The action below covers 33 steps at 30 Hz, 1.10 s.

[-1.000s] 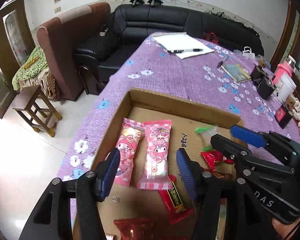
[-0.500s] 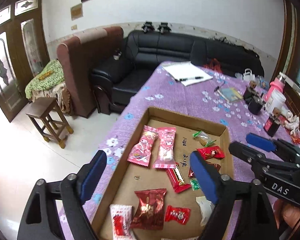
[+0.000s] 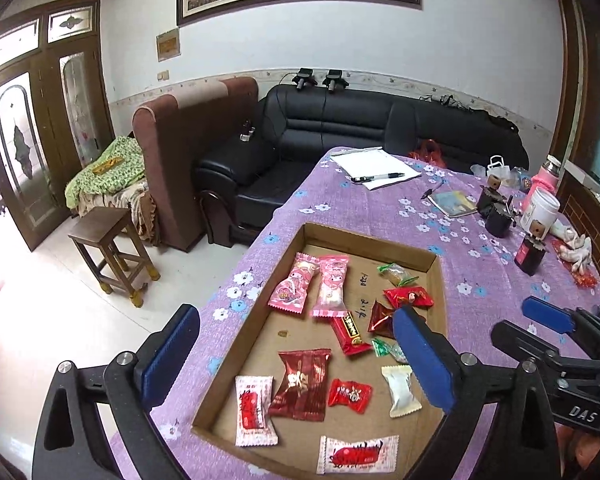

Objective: Organize snacks

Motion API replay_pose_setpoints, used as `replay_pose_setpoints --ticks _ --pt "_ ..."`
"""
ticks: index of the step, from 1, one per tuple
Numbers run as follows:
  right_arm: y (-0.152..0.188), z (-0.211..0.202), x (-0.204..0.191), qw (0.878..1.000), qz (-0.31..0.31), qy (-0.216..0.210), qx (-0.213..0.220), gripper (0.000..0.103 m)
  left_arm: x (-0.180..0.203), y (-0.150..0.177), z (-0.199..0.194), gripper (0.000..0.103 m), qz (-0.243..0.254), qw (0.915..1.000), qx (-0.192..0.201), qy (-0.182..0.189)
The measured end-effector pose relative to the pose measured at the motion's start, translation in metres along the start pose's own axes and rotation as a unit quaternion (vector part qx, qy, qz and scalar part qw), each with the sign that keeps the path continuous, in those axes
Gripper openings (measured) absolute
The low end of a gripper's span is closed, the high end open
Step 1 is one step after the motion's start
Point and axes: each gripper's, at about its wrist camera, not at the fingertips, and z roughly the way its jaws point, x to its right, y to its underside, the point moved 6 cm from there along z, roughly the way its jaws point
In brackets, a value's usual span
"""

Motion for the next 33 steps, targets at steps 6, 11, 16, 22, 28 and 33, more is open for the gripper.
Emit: replay_pose_setpoints --ticks 6,11,16,22,28,33 --pt "0.021 -0.021 0.003 1.000 0.005 -0.003 0.008 0.072 0.006 0.009 -0.013 0.100 0.015 0.9996 0.012 -0.022" --pt "0.040 -0.036 0.006 1.000 0.011 -0.002 0.011 0.072 0.016 0.023 -0.020 0.100 0.029 0.9989 0.017 -0.033" --pt "0.063 -0.049 0.012 1.000 0.023 0.000 0.013 0.072 0.024 0.038 -0.026 0.100 0.040 0.9980 0.016 -0.046" --pt "0.087 -0.065 0.025 0.999 0.043 0.009 0.018 0.076 0.024 0.052 -0.038 0.102 0.029 0.9979 0.025 -0.053" --pt "0.110 -0.076 0.038 0.998 0.059 0.016 0.016 0.076 0.028 0.060 -0.053 0.102 0.016 0.9987 0.037 -0.033" --pt "0.123 -0.088 0.043 0.997 0.066 0.020 0.018 0.076 0.033 0.065 -0.073 0.102 0.019 0.9965 0.066 -0.048"
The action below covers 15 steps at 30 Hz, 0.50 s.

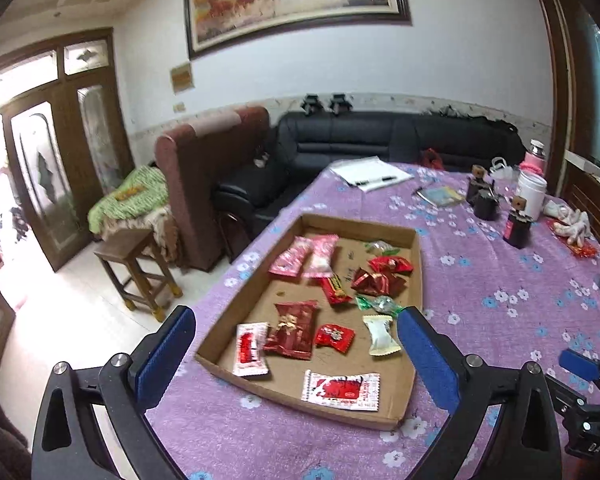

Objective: Organize snacks

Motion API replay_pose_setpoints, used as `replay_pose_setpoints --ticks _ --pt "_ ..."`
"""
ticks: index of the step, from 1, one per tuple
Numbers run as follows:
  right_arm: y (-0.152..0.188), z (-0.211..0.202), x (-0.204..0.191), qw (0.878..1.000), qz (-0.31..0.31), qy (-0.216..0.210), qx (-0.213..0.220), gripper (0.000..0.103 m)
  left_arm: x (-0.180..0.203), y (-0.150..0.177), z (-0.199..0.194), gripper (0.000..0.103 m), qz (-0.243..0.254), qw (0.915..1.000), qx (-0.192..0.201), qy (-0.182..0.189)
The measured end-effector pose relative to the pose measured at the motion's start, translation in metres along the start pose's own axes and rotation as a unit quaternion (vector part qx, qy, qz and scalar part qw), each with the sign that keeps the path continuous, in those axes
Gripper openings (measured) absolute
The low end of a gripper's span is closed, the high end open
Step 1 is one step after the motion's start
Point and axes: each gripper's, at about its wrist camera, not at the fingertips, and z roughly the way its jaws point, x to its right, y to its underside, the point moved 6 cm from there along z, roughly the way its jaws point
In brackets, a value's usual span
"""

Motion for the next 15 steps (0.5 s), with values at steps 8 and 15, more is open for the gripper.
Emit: replay_pose_setpoints --ticks 8,15 --pt "0.010 -0.006 0.000 1.000 -0.017 0.003 -0.011 0.079 0.016 0.013 -0.025 0.102 0.012 0.9998 0.012 -0.015" --pt "-0.010 0.017 -0.016 0.997 -0.071 -0.020 -0.028 0.082 0.027 0.023 -0.046 0.102 0.022 0.9995 0.024 -0.003"
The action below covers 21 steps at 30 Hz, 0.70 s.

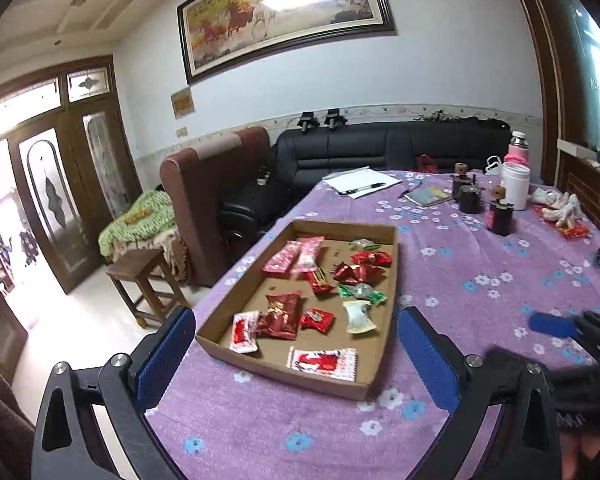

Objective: Organize snacks

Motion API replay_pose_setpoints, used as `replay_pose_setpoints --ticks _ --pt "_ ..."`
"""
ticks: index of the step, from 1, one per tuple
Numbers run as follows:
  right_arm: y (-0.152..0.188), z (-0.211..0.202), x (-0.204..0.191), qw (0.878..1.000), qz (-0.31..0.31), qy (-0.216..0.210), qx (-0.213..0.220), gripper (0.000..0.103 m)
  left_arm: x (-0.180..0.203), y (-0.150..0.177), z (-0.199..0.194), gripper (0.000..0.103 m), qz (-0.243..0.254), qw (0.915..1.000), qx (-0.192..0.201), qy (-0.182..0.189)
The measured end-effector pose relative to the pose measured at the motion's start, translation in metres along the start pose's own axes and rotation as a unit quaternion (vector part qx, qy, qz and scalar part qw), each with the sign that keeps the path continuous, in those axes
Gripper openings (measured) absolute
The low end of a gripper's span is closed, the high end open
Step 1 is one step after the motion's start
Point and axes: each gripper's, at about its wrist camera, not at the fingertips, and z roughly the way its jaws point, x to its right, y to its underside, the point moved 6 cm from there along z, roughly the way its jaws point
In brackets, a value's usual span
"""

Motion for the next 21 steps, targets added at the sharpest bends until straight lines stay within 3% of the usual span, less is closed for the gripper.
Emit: replay_pose_setpoints --ticks 3,10,21 --pt "-0.016 0.008 -0.003 1.000 -0.012 -0.010 0.002 0.082 -0.004 -0.001 -0.001 0.102 -0.017 0.9997 -0.004 0.015" --pt "-0.039 0.023 -0.024 0.998 -0.059 -0.027 0.001 0.082 -0.012 -0.002 0.000 0.102 -0.029 0.9995 -0.005 0.013" --pt "-0.047 0.041 -0.053 0.995 -0.094 -0.039 -0.004 0.082 -0.018 -0.002 0.000 0.102 -0.035 0.9993 -0.006 0.013"
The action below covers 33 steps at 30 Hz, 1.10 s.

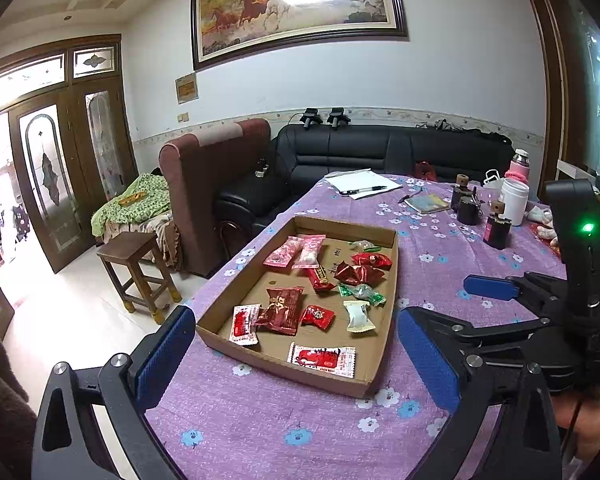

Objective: Organize snacks

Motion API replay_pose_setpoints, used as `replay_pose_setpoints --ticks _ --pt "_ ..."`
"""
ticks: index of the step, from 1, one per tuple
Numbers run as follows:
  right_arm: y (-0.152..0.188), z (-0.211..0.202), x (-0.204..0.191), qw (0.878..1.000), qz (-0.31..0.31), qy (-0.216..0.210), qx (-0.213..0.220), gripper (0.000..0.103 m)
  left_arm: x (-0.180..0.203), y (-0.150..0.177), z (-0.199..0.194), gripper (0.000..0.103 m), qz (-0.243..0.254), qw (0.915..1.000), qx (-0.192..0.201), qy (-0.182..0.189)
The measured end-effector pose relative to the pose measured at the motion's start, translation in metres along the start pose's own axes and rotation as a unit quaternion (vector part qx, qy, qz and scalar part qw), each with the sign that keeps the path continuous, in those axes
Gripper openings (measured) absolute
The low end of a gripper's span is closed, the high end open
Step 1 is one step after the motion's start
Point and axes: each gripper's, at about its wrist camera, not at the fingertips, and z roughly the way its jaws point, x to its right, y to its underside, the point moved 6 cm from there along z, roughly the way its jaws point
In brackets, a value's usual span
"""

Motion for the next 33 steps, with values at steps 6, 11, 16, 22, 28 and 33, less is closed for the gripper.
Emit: replay_pose_setpoints --ticks 6,11,16,22,28,33 --pt "0.001 0.003 0.002 1.000 0.001 0.005 -0.003 0.082 -0.001 0.001 0.001 0.102 -0.003 1.0000 -0.003 0.007" --pt "0.001 0.003 0.004 1.000 -0.001 0.010 -0.002 0.082 -0.001 0.000 0.003 0.102 -0.006 0.9999 -0.006 0.014" --pt "-0.002 0.004 0.006 1.000 -0.004 0.011 -0.001 0.082 -0.002 -0.001 0.005 0.102 -0.008 0.9998 -0.006 0.016" --pt "-0.004 0.007 0.004 1.000 -0.009 0.012 -0.002 0.082 -0.004 -0.003 0.010 0.102 -0.010 0.9997 -0.010 0.021" --pt "-0.007 0.014 0.004 1.000 -0.012 0.013 -0.005 0.082 -0.008 -0.002 0.019 0.102 -0.020 0.9992 -0.020 0.030" --pt "-0.008 0.015 0.004 1.000 -0.013 0.014 -0.006 0.082 -0.014 -0.001 0.027 0.102 -0.033 0.9983 -0.030 0.037"
